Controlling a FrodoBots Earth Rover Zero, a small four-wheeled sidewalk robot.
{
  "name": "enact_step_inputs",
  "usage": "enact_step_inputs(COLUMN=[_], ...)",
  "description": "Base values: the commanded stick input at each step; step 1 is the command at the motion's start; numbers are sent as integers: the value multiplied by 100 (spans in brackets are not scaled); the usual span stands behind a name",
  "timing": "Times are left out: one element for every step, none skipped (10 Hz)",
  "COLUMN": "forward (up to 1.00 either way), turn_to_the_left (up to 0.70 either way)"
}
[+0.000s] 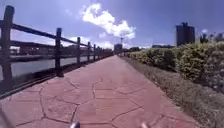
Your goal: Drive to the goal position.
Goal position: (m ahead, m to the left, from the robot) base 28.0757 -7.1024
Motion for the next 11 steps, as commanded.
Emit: enact_step_inputs(forward=[85,85,85,85,85,85,85,85,85,85,85], turn_to_the_left=[0,0,0,0,0,0,0,0,0,0,0])
